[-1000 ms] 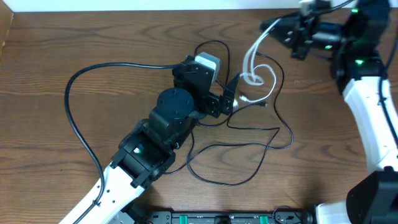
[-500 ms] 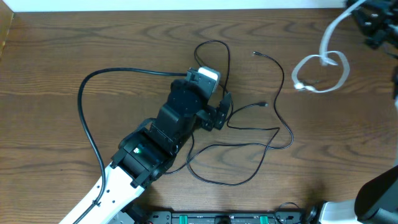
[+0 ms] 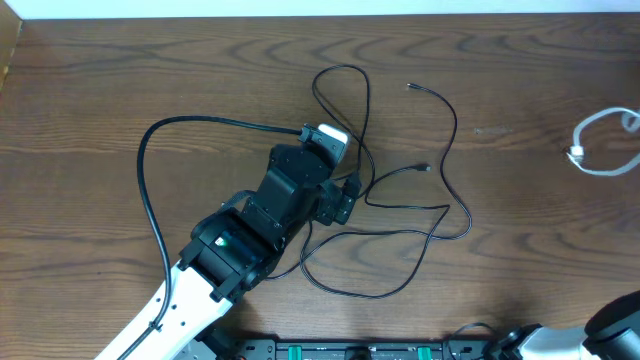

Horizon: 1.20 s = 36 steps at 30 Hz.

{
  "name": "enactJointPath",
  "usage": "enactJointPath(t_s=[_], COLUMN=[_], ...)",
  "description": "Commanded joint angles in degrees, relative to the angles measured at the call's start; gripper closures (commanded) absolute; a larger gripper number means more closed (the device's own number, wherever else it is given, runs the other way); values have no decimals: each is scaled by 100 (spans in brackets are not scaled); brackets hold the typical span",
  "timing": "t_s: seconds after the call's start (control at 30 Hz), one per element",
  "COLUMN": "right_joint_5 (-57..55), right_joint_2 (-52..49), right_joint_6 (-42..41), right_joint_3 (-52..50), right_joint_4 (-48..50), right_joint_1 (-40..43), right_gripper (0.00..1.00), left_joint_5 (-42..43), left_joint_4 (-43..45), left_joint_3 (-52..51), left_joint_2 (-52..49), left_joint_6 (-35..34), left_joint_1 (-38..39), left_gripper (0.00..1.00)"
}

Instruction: Untangle cables

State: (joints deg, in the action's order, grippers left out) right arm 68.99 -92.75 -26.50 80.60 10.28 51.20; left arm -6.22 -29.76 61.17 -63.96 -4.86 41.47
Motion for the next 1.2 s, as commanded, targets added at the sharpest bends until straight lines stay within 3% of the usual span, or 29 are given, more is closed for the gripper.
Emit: enactJointPath(t_s=[0.0, 0.13, 0.27, 0.57, 0.73, 0.83, 0.97, 1.17], right_joint_5=[-839, -2100, -4275, -7569, -7805, -7674, -7473, -7123], right_joint_2=[22, 22, 22, 4, -118, -293, -577, -691], right_joint_6=[367, 1384, 2527, 3307, 3495, 3486, 3311, 3123], right_joint_3=[17, 17, 17, 17, 17, 17, 17, 17], right_joint_4=[-511, -1775, -2697, -2476, -2448, -2555, -2785, -3045], right_joint_1=[433, 693, 616, 442, 463, 457, 450, 452], right_gripper=[99, 99, 99, 99, 96, 82, 48, 34], left_joint_5=[-50, -50, -48, -48, -48, -48, -48, -46], left_joint_4=[26, 61, 92, 525, 592, 592, 590, 590], left_joint_3=[94, 94, 94, 94, 94, 94, 94, 94], left_joint_2=[-2, -37, -111, -529, -763, -828, -831, -831], left_joint_6=[-17, -15, -17, -17, -17, -17, -17, -20], left_joint_1=[7, 7, 7, 7, 9, 9, 9, 9], left_gripper=[9, 10, 10, 10, 10, 10, 10, 10])
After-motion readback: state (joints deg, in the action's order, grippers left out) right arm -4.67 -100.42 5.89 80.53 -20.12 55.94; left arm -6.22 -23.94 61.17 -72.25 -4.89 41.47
